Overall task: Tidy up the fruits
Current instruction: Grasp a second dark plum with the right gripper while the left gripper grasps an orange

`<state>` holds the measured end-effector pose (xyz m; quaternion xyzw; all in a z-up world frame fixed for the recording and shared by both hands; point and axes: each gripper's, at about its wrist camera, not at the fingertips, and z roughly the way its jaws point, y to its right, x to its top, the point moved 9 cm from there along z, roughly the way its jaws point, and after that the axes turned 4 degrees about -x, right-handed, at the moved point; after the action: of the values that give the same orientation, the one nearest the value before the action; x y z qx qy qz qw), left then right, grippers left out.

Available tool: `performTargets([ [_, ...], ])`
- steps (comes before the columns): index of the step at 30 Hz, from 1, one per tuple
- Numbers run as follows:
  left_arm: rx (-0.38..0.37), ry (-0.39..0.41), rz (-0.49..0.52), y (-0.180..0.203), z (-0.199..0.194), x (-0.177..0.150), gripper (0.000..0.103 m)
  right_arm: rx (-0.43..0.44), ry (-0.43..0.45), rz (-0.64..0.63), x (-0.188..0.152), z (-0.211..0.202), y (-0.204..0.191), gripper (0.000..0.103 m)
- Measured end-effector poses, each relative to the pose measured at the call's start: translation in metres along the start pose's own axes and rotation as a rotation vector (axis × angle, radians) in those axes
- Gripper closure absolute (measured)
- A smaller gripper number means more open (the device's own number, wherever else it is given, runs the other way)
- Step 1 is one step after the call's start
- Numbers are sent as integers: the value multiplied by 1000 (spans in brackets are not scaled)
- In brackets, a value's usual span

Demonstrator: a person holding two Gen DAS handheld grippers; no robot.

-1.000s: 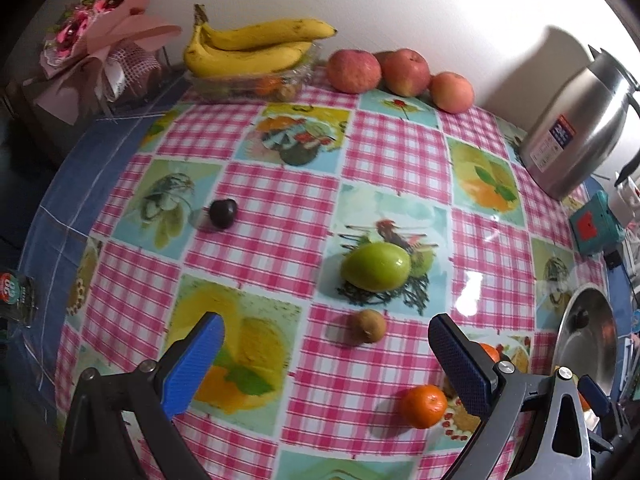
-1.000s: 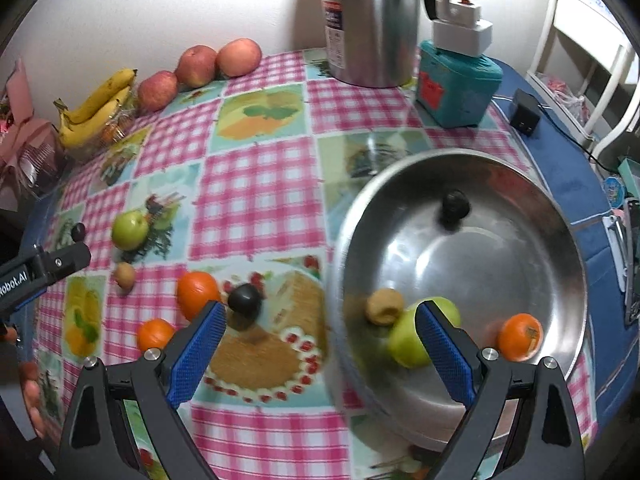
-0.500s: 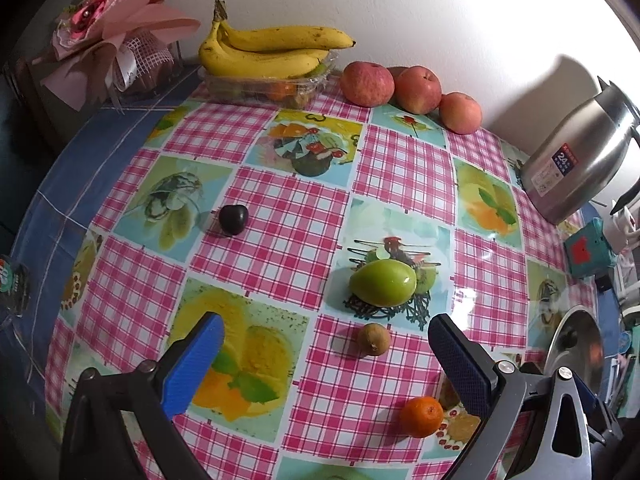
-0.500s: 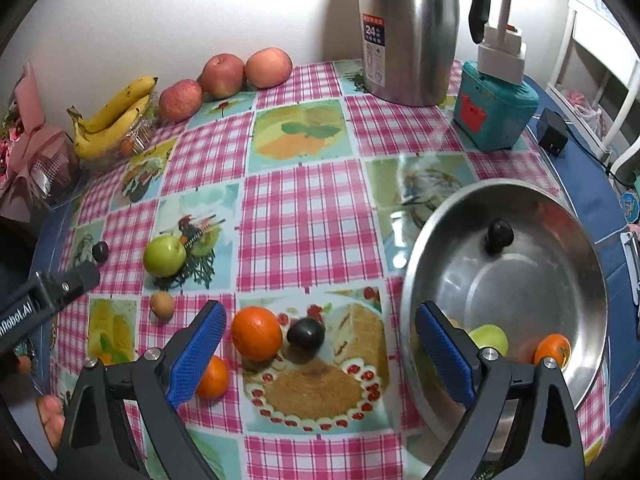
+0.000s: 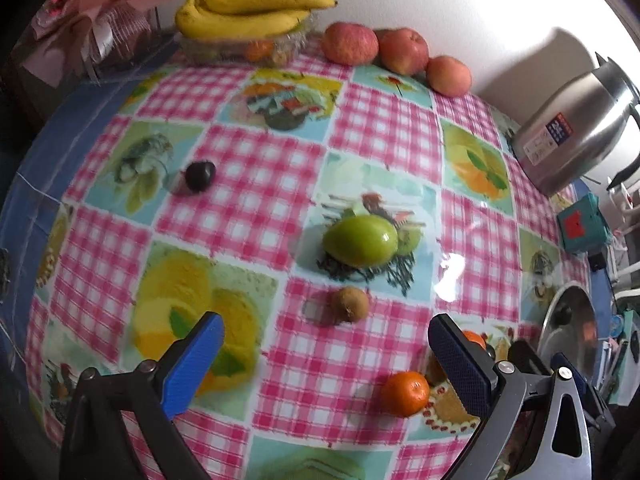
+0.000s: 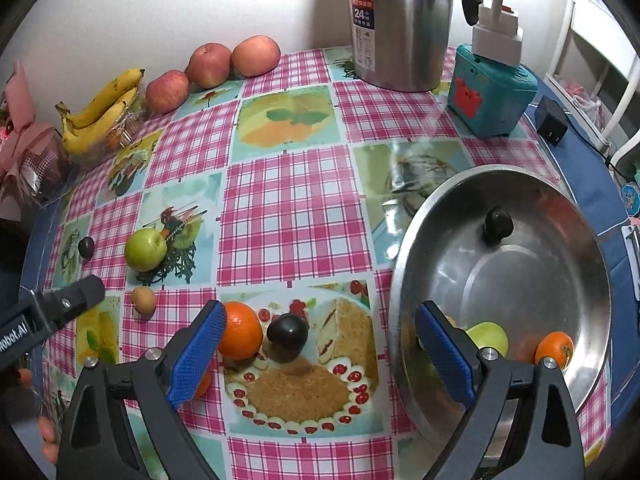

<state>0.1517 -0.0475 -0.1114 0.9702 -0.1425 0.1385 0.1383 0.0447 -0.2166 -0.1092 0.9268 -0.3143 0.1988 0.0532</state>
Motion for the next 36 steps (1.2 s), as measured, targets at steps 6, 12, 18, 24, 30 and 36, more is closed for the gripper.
performTargets([
  [6,-27,-75,65,19,12,-23,1,34,0,6,1,1,1,24],
  [12,-76,-139,79,32,22,-42,9,76,-31,13,-4,9,-1,46],
  [18,-108,-182,84,40,27,-55,27,125,-61,38,-8,17,-3,55],
  [24,-148,-209,85,48,28,-63,46,159,-83,65,-11,22,-4,59],
  [30,-176,-223,92,58,32,-66,65,177,-96,75,-13,26,-6,62],
  [36,-184,-212,93,59,32,-63,66,196,-111,90,-16,30,-6,67],
])
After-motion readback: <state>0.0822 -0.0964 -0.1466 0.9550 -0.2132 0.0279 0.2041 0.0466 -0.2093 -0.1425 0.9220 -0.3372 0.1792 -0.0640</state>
